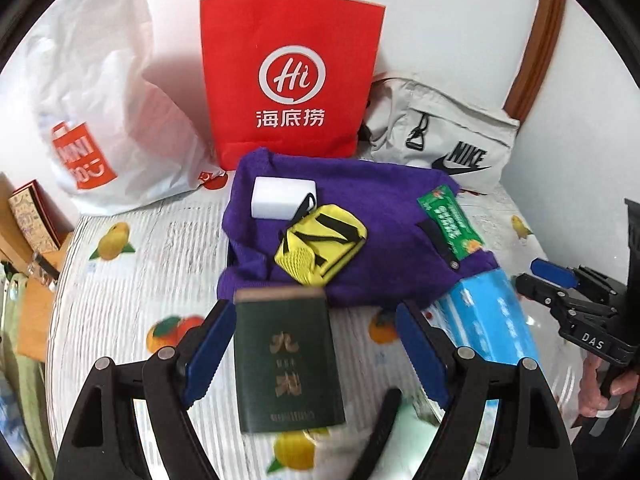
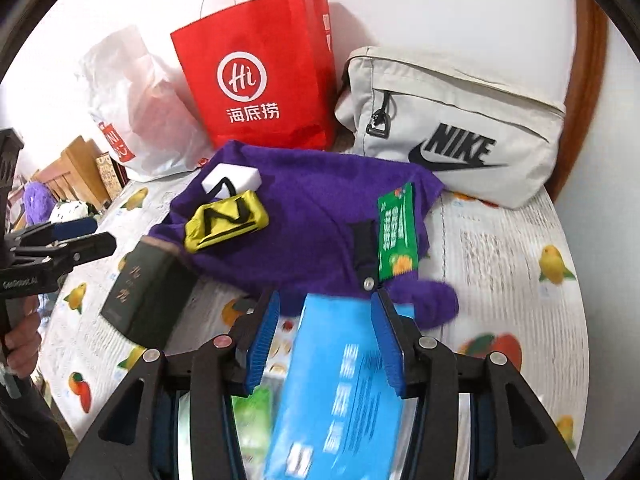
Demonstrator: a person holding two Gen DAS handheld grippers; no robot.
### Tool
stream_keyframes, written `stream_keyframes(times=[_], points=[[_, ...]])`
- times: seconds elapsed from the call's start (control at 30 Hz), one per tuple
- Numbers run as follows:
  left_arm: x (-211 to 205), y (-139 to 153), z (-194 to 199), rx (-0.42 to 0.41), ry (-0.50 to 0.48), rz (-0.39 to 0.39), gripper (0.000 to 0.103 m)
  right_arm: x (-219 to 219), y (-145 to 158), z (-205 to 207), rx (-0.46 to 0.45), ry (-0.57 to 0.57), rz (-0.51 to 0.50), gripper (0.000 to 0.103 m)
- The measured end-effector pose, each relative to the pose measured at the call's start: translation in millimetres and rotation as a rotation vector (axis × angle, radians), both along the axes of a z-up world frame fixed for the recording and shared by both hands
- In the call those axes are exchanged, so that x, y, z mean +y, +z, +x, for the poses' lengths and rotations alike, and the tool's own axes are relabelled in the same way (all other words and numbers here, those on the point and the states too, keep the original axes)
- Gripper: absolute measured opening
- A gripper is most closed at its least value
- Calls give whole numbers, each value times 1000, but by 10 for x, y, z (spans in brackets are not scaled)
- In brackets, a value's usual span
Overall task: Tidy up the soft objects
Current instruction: 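Lower the yellow bag onto the towel and open the left gripper while the right opens, then reach the left gripper to the black strap on the bed and close on it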
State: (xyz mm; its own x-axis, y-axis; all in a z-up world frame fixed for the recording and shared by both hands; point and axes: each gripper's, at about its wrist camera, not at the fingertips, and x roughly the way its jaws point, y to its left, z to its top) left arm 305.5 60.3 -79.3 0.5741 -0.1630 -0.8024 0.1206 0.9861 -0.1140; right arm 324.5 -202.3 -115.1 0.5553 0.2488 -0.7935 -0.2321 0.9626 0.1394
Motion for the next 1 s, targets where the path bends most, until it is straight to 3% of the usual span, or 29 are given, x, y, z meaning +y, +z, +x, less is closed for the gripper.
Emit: stream_keyframes(times=[0.53, 0.83, 1.0], points=[[-150, 227, -1165, -118, -41, -13, 81, -103, 82, -1174, 29, -48, 35, 49], [-251, 60, -1580, -132, -86, 0, 81, -127, 113, -1774, -45, -59, 57, 49], [-289, -232, -1628, -64, -95, 0, 81, -128, 22, -1959, -50, -55, 56, 49]])
